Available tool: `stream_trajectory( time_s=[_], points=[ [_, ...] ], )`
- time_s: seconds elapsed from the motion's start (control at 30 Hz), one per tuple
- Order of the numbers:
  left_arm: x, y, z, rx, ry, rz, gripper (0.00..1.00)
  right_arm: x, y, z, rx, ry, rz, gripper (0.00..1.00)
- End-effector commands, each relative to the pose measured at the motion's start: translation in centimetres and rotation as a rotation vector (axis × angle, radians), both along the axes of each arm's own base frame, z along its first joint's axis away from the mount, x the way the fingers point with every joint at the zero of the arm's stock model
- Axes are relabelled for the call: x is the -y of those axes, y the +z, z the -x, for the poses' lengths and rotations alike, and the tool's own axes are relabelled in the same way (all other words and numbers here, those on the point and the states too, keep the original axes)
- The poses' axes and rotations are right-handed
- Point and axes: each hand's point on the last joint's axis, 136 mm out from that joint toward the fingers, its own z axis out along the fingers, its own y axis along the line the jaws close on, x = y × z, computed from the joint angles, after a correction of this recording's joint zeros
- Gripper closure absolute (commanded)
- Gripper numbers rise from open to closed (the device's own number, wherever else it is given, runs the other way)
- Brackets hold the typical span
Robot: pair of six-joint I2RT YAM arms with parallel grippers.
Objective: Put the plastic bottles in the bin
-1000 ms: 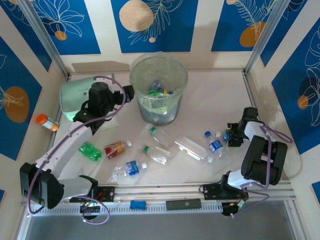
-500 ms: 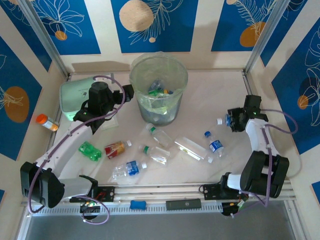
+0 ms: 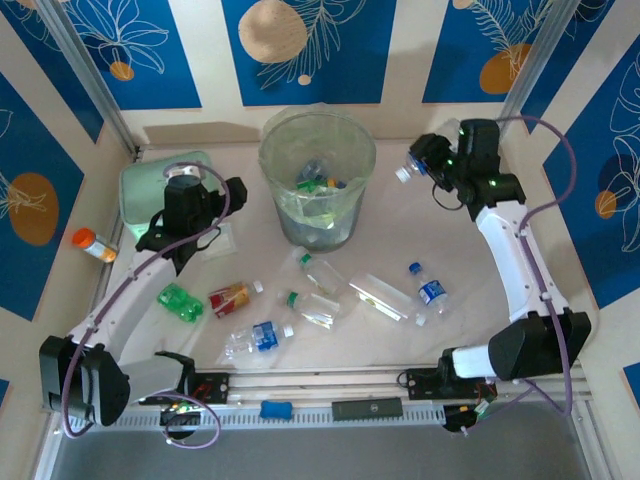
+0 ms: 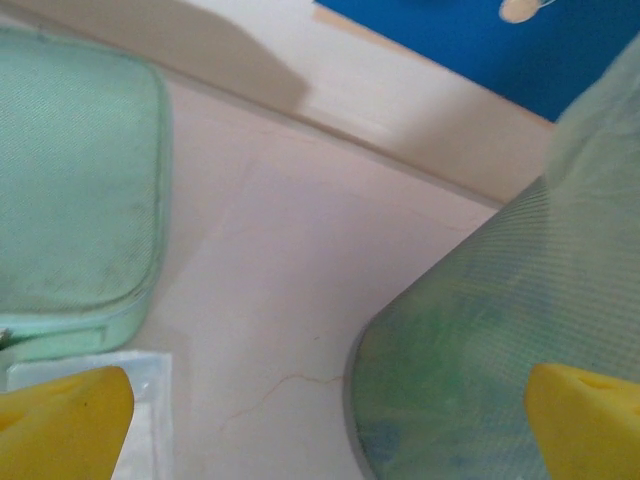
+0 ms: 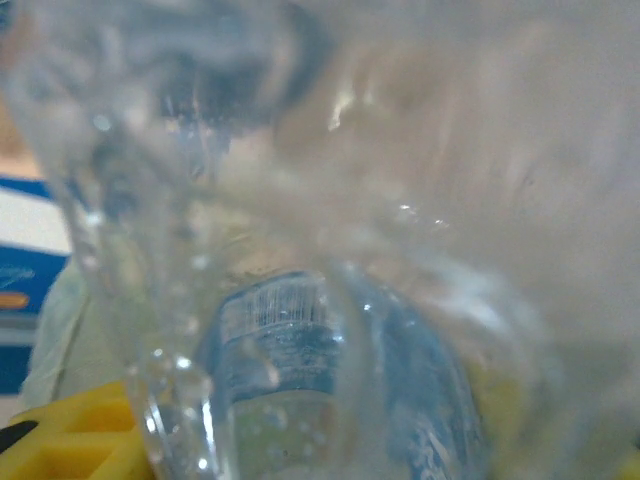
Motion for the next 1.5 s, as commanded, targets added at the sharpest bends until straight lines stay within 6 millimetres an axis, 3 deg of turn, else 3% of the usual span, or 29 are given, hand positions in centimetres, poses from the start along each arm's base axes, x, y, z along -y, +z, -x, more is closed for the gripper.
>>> stream_trajectory(
  time_s=[0.0,0.1,0.27,0.4,0.6,0.8,1.07,1.27,1.47],
  points=[
    [-1.5,-1.5,0.9,-0.045,0.065,0.065,0.0,-3.6,2.9,-0.6,0.075,0.151,0.073,0.52],
    [-2.1,-2.7,1.4,-0.075,0.087,0.093,0.0,-7.5,4.6,-1.2,0.108,0.269,0.104,0.52],
    [-2.7,-3.2,2.1,-0.087,0.106,0.106,0.0,-13.8,4.9,-1.7,0.122,0.426,0.2,0.52],
    [-3.2,-3.0,2.5,-0.082,0.115,0.099,0.0,-18.1,3.8,-1.9,0.106,0.527,0.284,0.52],
    [-3.9,-2.6,3.1,-0.069,0.13,0.082,0.0,-22.4,0.8,-2.2,0.045,0.633,0.406,0.51],
    [-4.1,-2.6,3.3,-0.065,0.135,0.085,0.0,-24.5,-2.5,-2.4,-0.035,0.695,0.442,0.5],
    [-4.2,-2.3,3.3,-0.053,0.14,0.087,0.0,-25.2,-5.6,-2.7,-0.108,0.71,0.439,0.43],
    [-4.1,-2.1,3.3,-0.051,0.138,0.1,0.0,-25.5,-4.7,-3.1,-0.08,0.704,0.425,0.23],
    [-4.0,-1.9,3.6,-0.072,0.124,0.086,0.0,-25.1,-1.6,-3.2,-0.002,0.683,0.399,0.02]
  ],
)
